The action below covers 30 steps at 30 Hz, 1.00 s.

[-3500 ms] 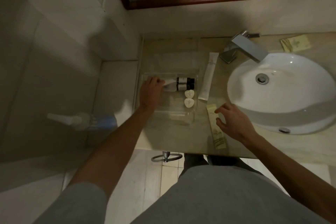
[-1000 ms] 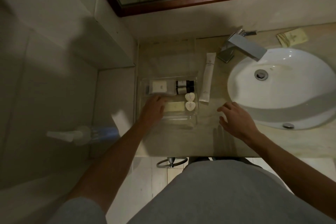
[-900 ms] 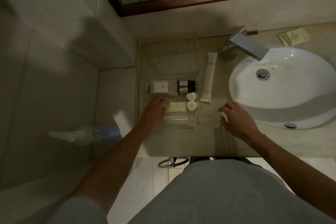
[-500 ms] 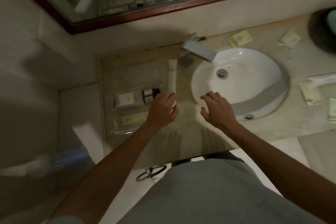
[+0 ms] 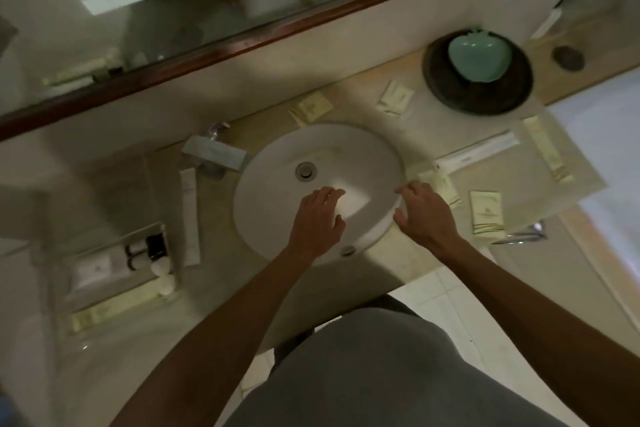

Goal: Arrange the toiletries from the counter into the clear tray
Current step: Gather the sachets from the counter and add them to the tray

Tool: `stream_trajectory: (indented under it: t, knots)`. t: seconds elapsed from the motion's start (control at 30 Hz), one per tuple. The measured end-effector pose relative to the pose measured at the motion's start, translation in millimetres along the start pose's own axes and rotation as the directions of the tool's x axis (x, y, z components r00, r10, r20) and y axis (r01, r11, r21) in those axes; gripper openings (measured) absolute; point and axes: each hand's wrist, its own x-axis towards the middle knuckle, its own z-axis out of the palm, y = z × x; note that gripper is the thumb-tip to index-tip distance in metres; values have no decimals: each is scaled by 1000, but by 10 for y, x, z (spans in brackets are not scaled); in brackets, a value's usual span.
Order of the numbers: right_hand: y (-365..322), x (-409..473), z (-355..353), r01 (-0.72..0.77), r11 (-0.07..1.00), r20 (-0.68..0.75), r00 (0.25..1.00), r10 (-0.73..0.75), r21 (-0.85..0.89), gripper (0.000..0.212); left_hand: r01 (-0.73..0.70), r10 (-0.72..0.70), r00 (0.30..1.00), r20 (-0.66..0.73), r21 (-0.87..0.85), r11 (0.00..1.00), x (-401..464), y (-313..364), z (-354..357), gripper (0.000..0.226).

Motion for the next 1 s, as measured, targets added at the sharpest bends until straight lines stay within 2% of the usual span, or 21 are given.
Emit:
stream_trajectory:
  t: [0.3,0.4,0.5,0.57,0.7,0.83,1.0]
  knots:
    - [907,219,-116,-71,997,34,997,69,39,41,-39,39,995,92,-5,999,790,777,374,52]
    - [1218,281,-180,-147,986,10,989,147,75,42,-56,57,990,131,-12,998,1048,984,493,53]
    - [1746,429,-354,-348,928,-113,925,363,134,44,-67,73,989,132,-47,997,1244,1130,614,54]
    - [2180,569,-479,-462,883,-173,866,470,87,45,-75,82,989,125,-55,996,1323,1189,660,54]
    - [2804,821,-525,-628,778,-111,774,624,-8,46,-94,98,986,133,-38,995,1382,1233,705,55]
    - [3001,949,-360,-714,698,-47,700,712,-64,50,-70,73,984,163,-20,997,1356,1202,702,55]
    - [2984,1019,-262,-749,662,-87,662,745,-34,50,-54,54,984,168,-5,999,1303,1135,676,54]
